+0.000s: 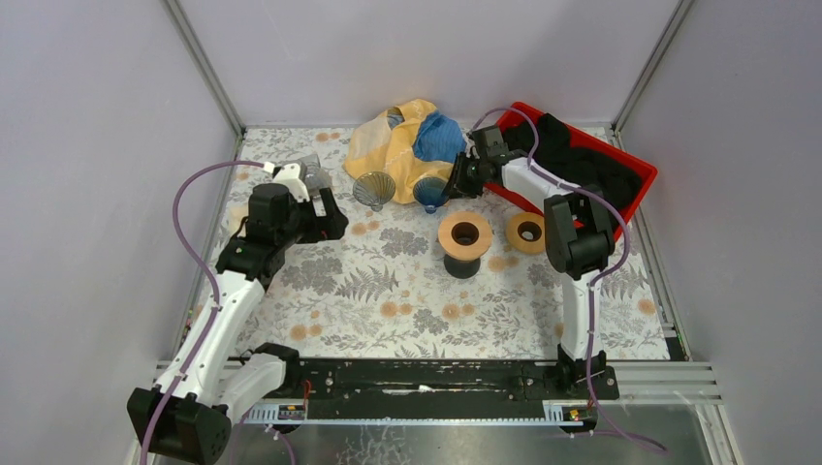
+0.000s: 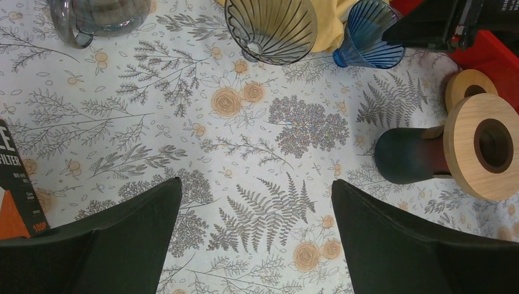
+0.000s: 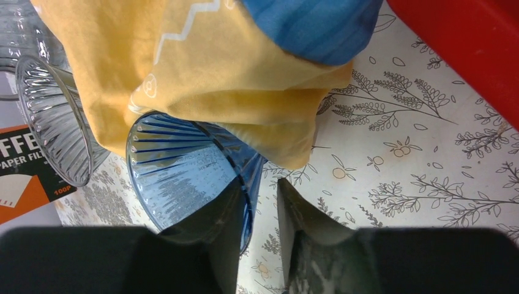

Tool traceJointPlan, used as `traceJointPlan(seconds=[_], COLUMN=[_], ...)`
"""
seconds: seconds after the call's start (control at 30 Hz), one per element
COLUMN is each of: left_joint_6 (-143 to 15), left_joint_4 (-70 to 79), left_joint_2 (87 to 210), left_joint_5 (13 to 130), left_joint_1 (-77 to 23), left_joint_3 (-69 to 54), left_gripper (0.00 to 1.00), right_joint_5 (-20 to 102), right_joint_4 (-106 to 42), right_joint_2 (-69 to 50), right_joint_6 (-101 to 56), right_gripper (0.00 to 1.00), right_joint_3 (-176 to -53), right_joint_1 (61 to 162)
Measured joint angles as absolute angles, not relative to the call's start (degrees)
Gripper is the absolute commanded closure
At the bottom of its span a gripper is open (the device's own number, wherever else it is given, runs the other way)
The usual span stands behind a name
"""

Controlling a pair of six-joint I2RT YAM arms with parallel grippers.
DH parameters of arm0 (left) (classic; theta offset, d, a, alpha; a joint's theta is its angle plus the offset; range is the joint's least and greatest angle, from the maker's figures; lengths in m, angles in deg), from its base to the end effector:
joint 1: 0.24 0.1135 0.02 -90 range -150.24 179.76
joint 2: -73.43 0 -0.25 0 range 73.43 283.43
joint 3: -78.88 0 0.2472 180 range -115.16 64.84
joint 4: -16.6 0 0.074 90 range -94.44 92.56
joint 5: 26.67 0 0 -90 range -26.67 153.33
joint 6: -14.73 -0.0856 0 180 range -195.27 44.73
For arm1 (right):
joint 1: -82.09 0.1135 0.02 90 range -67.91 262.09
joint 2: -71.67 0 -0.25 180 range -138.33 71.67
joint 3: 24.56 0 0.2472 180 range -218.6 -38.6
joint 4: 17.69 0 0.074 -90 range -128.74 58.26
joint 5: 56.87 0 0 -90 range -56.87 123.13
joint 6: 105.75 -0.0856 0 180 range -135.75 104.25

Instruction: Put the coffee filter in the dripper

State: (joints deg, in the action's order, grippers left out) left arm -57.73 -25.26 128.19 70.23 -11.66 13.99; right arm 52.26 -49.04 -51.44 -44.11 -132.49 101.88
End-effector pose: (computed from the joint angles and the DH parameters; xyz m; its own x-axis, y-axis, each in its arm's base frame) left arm 0.2472 -0.0604 0.2776 -0.5810 -0.1879 -0.7920 0.1276 0.9400 -0.3166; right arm 0.4626 0.1963 0.1458 -0.8536 0.1698 -0.4924 -0.1438 0.8318 0.5361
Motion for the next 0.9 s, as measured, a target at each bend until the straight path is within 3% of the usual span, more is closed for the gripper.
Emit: traceJointPlan(seconds=[0.33, 0.9], left_joint_6=[-57.14, -56.62], left_joint_4=[-24.67, -24.03], left_joint_2=[128.19, 129.02], left_joint_5=[71.49, 74.64], left_joint_1=[-10.96, -10.37], left_joint_3=[14.6, 14.86], left_gripper=[0.0, 0.0], right_joint_5=[52.7, 52.13], right_joint_4=[-50.09, -56.23], right_joint_2=[-51.24, -35.46], right_joint_6=[-44.48, -42.97], right_gripper=[0.95, 0.96], right_joint_3=[-133.17, -132.9], right_joint_1=[101.88, 101.84])
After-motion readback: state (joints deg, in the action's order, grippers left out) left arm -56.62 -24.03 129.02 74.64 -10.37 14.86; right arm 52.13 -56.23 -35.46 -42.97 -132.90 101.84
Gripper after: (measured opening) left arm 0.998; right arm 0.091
